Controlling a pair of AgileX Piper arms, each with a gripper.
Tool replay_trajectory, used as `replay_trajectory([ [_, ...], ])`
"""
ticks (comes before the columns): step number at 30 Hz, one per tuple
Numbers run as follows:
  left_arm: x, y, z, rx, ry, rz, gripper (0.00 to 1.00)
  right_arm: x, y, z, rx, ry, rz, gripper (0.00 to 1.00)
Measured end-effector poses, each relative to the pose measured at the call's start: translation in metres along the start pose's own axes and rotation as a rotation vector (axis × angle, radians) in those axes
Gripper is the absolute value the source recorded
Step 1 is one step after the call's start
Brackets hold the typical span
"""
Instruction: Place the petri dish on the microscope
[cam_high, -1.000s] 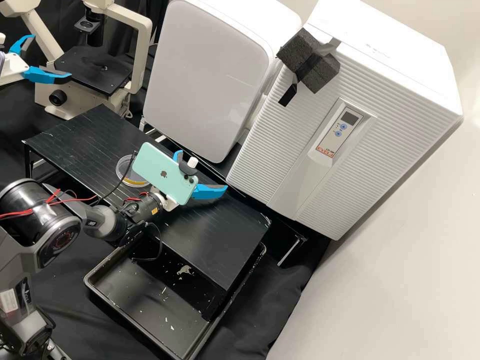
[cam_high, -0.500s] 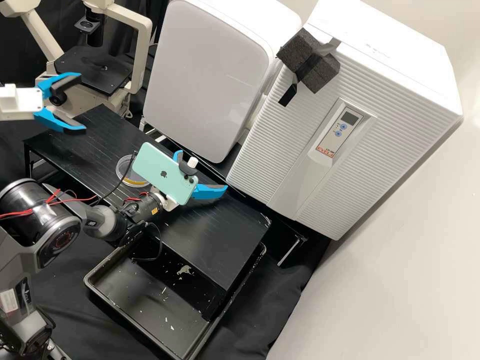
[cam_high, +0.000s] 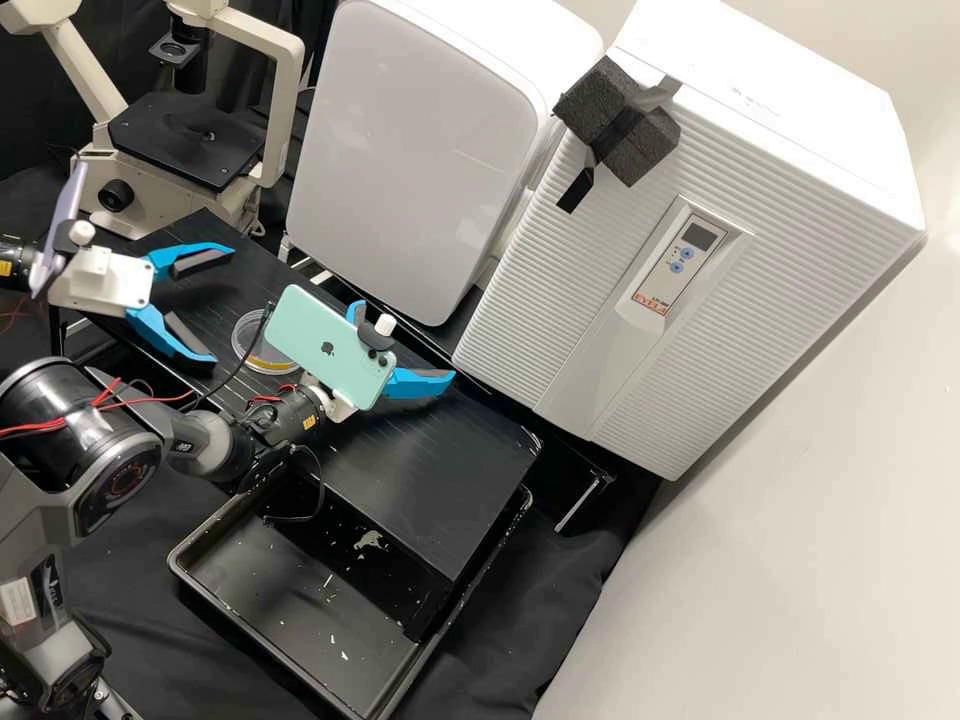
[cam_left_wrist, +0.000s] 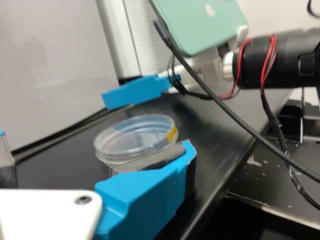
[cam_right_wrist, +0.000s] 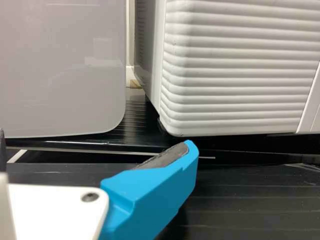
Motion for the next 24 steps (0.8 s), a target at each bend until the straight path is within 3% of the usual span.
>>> replay_trajectory([
  [5, 0.016, 0.001, 0.001, -0.028, 0.011, -0.009, 1.00, 0.000, 0.000, 0.000, 0.000, 0.000, 0.000, 1.00],
  [14, 0.038, -0.004, -0.003, -0.203, 0.022, -0.044, 1.00, 0.000, 0.000, 0.000, 0.000, 0.000, 0.000, 1.00],
  [16, 0.040, -0.006, -0.002, -0.223, 0.019, -0.051, 1.00, 0.000, 0.000, 0.000, 0.000, 0.000, 0.000, 1.00],
  [24, 0.043, -0.006, 0.011, -0.227, -0.002, -0.059, 1.00, 0.000, 0.000, 0.000, 0.000, 0.000, 0.000, 1.00],
])
